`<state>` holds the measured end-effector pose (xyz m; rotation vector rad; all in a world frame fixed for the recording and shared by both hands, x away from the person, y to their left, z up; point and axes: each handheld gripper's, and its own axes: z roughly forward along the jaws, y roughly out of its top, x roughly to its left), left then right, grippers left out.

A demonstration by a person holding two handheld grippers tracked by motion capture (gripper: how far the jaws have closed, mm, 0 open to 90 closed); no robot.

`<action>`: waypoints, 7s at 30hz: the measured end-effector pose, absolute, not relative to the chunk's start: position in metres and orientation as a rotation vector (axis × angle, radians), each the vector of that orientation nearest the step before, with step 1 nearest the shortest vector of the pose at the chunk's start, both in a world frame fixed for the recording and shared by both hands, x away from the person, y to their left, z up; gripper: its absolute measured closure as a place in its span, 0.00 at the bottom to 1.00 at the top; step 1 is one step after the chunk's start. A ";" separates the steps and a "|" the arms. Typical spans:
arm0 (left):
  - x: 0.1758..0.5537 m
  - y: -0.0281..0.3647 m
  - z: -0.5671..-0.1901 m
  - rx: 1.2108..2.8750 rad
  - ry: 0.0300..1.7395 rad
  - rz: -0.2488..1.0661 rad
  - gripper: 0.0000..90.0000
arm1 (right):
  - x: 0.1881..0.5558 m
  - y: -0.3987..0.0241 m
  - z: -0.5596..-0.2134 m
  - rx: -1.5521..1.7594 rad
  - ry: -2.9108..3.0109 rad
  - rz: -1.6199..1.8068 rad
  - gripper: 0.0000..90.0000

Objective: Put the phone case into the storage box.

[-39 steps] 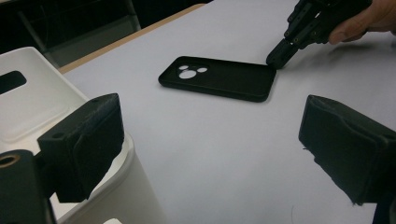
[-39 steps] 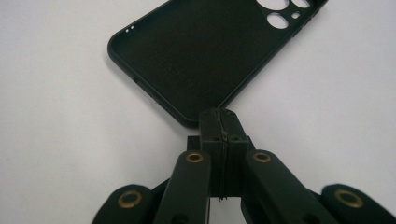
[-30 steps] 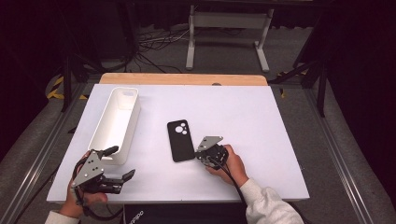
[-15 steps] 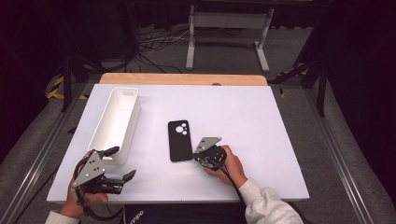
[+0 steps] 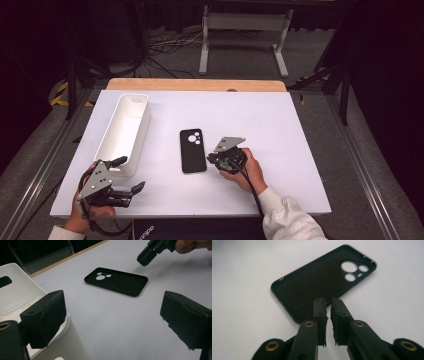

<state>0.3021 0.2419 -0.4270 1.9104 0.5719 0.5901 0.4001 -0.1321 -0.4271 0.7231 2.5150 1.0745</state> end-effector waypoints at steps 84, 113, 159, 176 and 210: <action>0.303 0.240 -0.428 1.935 0.536 0.547 0.07 | 0.534 -0.077 -0.432 1.414 2.495 0.844 0.91; 0.308 0.230 -0.420 1.871 0.591 0.559 0.09 | 0.505 -0.092 -0.409 1.366 2.280 1.037 0.97; 0.388 0.132 -0.390 1.718 0.803 0.507 0.43 | 0.416 -0.101 -0.374 1.000 1.875 1.378 0.98; 0.399 0.134 -0.393 1.700 0.807 0.463 0.78 | 0.401 -0.094 -0.375 0.911 1.809 1.388 0.97; 0.395 0.144 -0.372 1.696 0.742 0.543 0.93 | 0.384 -0.097 -0.373 0.837 1.811 1.450 0.94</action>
